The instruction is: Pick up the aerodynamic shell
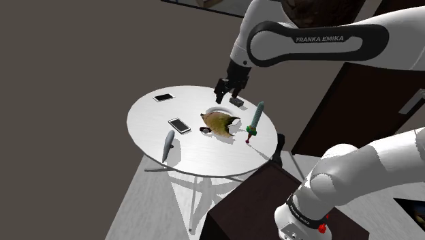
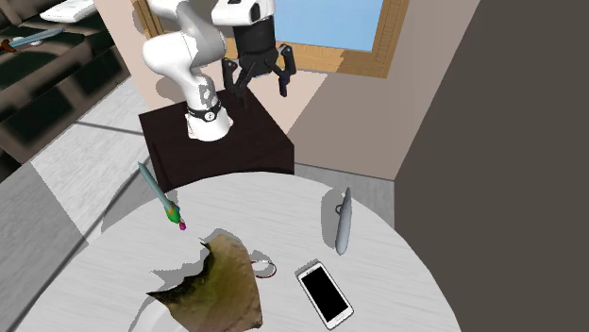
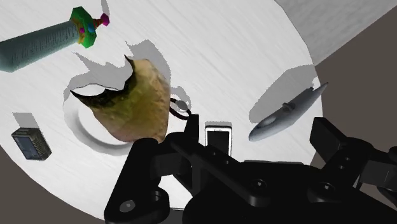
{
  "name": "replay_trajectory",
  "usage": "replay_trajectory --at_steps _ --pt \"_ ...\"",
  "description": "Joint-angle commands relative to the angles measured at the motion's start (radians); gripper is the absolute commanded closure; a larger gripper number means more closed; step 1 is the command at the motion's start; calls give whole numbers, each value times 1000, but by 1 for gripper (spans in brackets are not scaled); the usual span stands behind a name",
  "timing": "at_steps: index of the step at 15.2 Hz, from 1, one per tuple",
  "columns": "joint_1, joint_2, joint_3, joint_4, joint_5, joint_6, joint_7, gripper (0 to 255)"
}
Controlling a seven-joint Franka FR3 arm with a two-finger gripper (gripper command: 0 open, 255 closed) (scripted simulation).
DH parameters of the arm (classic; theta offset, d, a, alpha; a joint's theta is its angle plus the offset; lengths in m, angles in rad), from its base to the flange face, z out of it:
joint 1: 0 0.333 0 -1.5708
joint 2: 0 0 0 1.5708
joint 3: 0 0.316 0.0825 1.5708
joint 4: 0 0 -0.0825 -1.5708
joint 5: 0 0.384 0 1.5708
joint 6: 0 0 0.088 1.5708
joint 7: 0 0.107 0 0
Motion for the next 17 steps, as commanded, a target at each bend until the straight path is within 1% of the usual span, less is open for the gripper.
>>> replay_trajectory --at_steps 1,5,8,13,17 --pt "-2 63 37 4 -1 49 57 0" --pt "-14 200 96 31 -23 135 159 0" --pt "-24 311 135 66 -56 190 241 0" --pt "-30 512 182 151 -143 261 392 0" --pt "-13 679 191 243 -228 293 513 0"
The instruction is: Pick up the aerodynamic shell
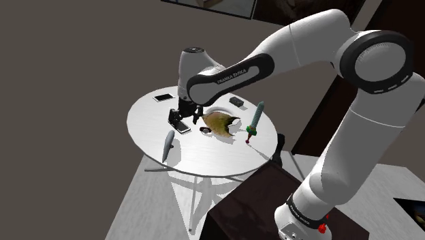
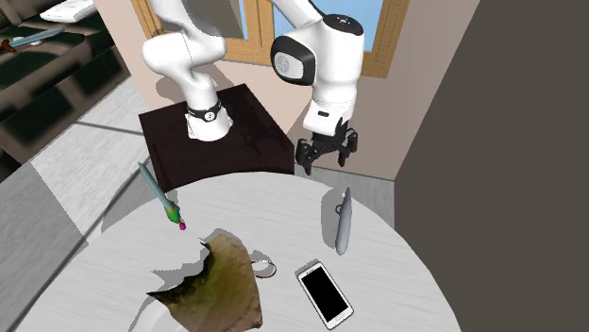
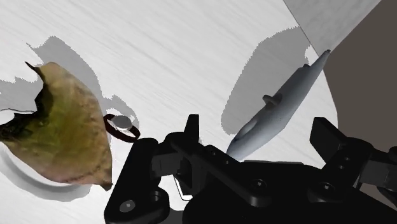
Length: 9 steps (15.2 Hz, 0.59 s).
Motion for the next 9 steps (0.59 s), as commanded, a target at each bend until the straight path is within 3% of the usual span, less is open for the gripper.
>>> replay_trajectory --at_steps 1,9 --pt "11 75 -3 36 -38 18 54 0" --pt "100 407 -55 294 -151 18 227 0"
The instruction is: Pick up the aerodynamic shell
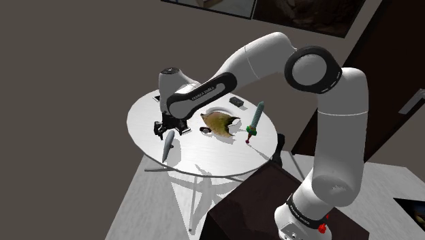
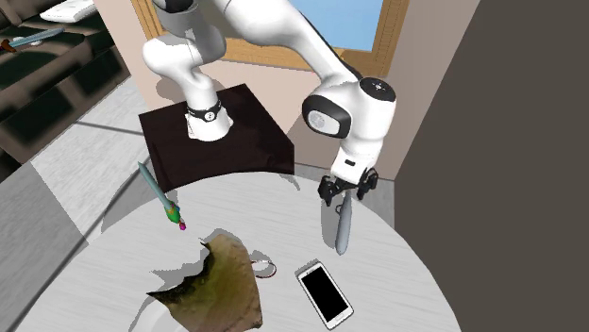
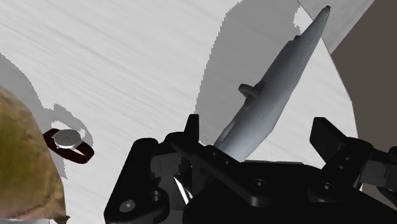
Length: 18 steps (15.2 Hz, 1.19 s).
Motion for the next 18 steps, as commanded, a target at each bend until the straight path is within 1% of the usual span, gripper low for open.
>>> replay_trajectory --at_steps 1,8,10,11,18 --pt "25 66 -12 53 -16 -1 35 0" --pt "38 130 -32 52 -45 62 57 0" --pt "40 135 -34 52 -47 67 59 0" --pt "40 134 -34 50 -47 68 60 255" --pt "40 135 -34 51 -47 68 60 255"
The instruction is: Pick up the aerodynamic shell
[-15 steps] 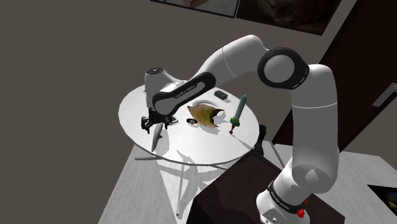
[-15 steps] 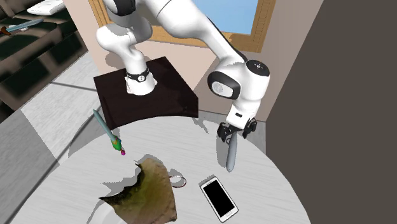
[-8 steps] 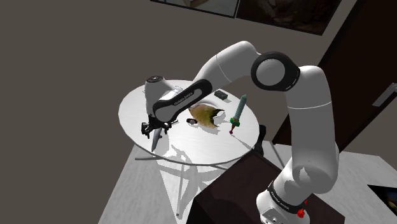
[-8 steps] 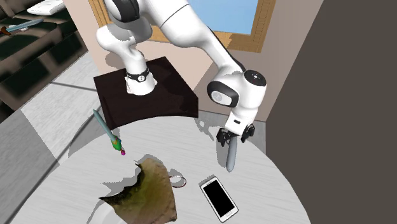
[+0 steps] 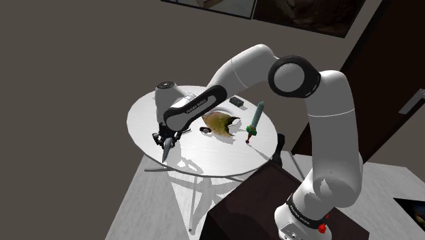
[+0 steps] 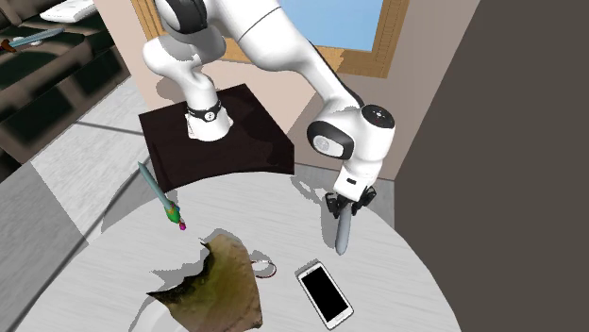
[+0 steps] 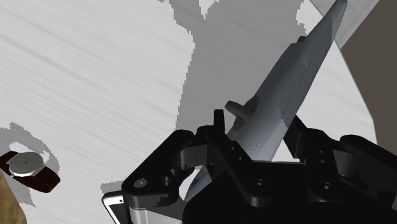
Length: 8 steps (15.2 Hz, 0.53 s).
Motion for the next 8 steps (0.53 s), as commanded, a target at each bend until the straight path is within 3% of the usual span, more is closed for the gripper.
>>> replay_trajectory --at_steps 1,8 --pt "0 1 0 -1 0 0 0 255" --pt "-12 -55 18 0 25 -55 -19 255"
